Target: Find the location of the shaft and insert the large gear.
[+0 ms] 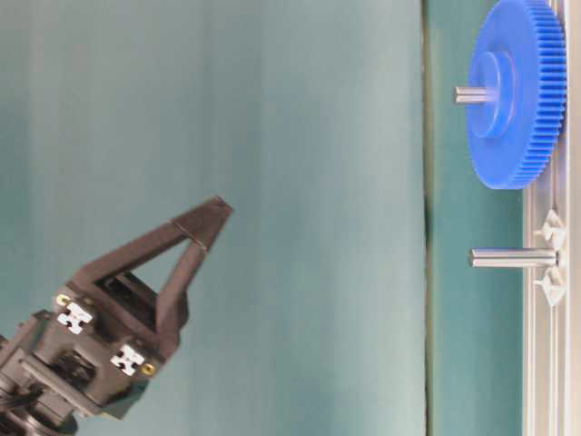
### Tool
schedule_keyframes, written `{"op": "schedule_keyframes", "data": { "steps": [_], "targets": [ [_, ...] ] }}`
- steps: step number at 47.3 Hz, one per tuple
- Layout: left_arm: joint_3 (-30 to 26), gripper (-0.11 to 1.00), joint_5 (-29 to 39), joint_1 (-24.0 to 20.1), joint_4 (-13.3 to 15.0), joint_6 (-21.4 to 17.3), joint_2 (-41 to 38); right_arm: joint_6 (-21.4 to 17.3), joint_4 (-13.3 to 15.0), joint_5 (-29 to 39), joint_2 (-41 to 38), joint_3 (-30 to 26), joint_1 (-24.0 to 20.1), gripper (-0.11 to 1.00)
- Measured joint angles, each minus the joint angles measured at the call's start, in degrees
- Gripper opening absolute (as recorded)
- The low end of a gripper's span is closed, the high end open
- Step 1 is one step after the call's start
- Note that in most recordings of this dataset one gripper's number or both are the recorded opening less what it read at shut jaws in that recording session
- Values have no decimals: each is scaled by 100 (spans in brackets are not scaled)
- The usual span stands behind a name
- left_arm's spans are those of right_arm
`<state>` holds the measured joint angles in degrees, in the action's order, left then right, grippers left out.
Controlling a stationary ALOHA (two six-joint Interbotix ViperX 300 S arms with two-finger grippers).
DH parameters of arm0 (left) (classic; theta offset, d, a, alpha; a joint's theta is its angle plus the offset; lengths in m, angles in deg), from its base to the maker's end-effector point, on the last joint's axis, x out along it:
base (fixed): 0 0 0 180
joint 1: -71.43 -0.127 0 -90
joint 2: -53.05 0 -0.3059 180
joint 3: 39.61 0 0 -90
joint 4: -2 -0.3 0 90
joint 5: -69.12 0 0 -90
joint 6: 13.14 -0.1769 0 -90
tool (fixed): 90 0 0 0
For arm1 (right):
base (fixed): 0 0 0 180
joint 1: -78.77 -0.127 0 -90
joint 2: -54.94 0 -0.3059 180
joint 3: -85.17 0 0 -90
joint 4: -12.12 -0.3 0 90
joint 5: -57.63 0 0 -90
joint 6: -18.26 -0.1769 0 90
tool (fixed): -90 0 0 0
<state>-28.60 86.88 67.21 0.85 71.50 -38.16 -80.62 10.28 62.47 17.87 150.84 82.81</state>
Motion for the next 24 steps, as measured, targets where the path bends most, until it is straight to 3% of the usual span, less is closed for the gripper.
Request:
{"op": "schedule_keyframes", "data": {
  "steps": [10,24],
  "targets": [
    [-149,86,35,-79,0,9,-97,0,0,0,0,9,9,-2],
    [-360,86,677,-88,0,-18,-281,0,0,0,-9,9,9,-2]
  ]
}}
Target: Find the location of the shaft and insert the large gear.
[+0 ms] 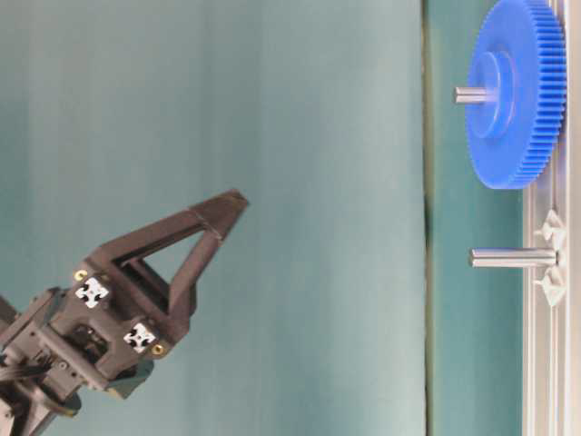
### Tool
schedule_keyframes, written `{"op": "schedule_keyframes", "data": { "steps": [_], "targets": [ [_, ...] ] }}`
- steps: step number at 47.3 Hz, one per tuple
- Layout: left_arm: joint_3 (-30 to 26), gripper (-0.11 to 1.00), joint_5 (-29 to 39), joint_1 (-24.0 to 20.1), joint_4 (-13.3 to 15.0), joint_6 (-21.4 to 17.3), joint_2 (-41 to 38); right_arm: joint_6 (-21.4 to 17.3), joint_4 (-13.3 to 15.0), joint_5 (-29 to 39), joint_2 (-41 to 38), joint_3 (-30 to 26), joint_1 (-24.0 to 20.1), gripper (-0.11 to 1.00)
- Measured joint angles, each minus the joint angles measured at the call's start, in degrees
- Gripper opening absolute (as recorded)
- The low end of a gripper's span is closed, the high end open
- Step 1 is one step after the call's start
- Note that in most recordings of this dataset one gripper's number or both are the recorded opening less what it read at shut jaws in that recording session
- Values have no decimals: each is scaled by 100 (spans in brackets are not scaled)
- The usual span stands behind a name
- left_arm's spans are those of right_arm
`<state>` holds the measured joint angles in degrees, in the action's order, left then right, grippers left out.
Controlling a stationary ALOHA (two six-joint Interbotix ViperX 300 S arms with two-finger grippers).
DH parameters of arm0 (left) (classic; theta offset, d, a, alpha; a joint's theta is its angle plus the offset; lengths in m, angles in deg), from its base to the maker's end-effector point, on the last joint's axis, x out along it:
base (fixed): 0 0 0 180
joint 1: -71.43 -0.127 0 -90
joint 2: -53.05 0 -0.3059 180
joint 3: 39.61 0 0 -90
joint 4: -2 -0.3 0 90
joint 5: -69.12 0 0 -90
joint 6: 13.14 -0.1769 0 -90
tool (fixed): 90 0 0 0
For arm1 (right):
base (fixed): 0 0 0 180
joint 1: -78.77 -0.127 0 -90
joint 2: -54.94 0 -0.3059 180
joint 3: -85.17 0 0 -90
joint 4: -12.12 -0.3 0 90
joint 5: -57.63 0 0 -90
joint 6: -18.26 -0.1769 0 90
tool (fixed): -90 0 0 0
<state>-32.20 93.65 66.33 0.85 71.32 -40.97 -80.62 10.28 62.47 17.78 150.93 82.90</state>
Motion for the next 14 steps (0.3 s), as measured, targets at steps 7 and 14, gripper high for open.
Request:
{"op": "schedule_keyframes", "data": {
  "steps": [7,14],
  "targets": [
    [-9,86,18,-9,0,-9,-18,0,0,0,0,0,0,-2],
    [-9,86,18,-9,0,-9,-9,0,0,0,0,0,-9,-2]
  ]
}}
